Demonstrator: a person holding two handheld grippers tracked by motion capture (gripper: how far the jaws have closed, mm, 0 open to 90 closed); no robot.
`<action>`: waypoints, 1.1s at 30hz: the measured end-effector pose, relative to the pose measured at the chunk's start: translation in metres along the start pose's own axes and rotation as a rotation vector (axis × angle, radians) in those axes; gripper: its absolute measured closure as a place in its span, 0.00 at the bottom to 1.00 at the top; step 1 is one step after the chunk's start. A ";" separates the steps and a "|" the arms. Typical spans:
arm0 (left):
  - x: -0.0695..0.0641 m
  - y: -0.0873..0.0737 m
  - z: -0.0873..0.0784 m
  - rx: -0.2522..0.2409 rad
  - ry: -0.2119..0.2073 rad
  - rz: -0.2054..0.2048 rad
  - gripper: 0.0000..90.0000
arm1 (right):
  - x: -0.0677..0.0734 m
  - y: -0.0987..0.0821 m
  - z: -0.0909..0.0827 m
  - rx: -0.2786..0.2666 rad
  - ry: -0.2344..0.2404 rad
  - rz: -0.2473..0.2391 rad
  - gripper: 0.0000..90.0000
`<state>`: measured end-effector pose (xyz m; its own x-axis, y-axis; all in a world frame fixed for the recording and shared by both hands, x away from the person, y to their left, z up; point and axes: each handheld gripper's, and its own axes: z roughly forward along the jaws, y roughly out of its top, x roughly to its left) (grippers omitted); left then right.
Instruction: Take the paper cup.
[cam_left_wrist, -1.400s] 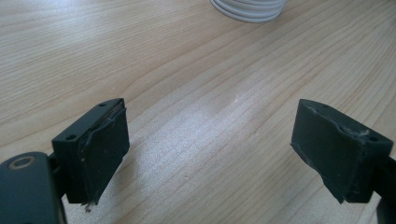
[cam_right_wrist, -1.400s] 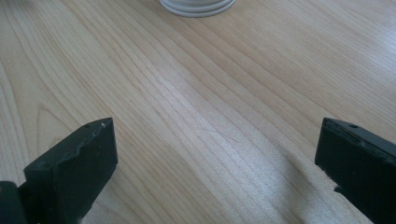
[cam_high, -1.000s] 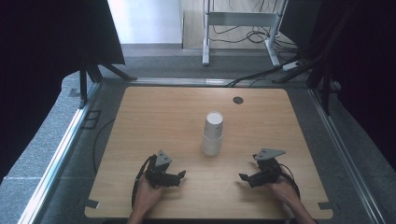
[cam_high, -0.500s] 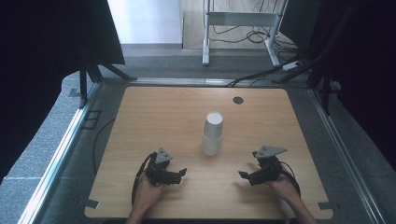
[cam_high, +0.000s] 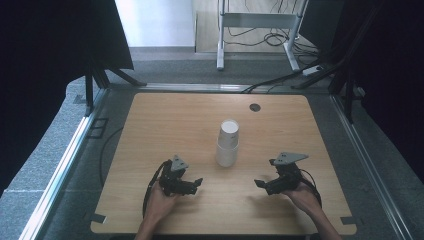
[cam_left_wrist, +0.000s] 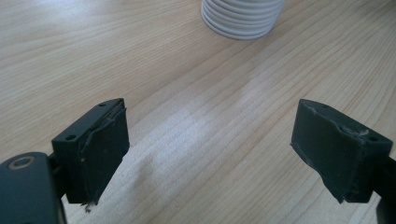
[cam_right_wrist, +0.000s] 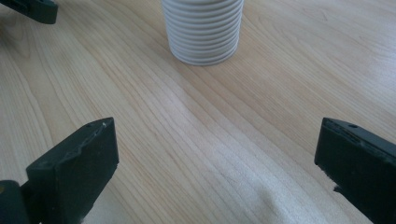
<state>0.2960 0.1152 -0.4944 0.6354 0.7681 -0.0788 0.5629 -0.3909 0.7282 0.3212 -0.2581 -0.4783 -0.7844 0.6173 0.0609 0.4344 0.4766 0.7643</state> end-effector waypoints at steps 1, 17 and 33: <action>0.000 0.001 0.000 0.003 0.003 0.004 0.12 | 0.000 0.001 0.000 -0.001 0.001 0.001 0.00; 0.002 0.017 0.002 -0.011 -0.040 0.013 0.12 | 0.000 0.021 -0.003 -0.019 0.025 -0.001 0.01; -0.006 0.048 0.016 -0.037 -0.086 0.080 0.12 | -0.001 0.045 -0.002 -0.032 0.040 -0.011 0.02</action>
<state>0.3272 0.0835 -0.4696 0.7212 0.6885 -0.0760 0.4898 -0.4293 0.7588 0.3409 -0.2380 -0.4425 -0.8063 0.5865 0.0771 0.4116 0.4626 0.7853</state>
